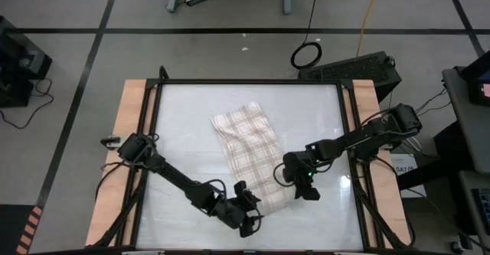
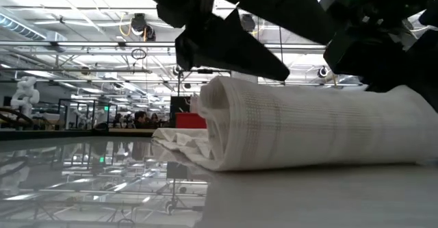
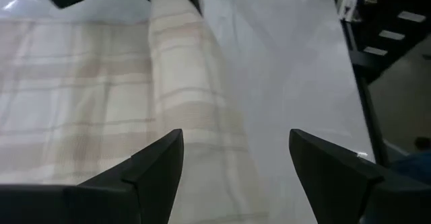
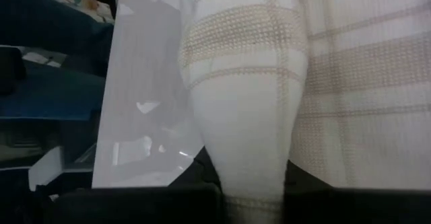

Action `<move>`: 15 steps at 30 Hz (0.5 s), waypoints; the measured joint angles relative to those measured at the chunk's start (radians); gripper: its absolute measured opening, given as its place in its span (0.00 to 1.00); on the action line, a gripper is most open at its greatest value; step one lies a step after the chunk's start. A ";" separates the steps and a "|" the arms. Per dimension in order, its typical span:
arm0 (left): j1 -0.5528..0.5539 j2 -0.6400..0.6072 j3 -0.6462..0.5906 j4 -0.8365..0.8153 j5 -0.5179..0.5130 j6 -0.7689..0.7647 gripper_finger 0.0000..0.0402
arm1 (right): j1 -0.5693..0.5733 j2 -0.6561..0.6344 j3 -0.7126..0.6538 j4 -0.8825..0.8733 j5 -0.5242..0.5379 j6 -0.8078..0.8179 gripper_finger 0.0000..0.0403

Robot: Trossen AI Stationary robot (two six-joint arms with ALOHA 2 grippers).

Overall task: Roll towel
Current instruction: Roll the white-brown patterned towel

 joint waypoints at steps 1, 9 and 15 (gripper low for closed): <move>0.003 0.001 0.000 0.001 0.014 0.005 0.68 | -0.006 0.000 0.000 0.000 -0.011 -0.002 0.06; 0.014 0.014 0.001 0.011 -0.036 0.003 0.68 | -0.047 0.000 0.000 -0.001 -0.071 0.006 0.06; 0.023 0.055 0.002 0.007 0.054 -0.007 0.68 | -0.059 0.000 0.000 0.004 -0.070 0.007 0.06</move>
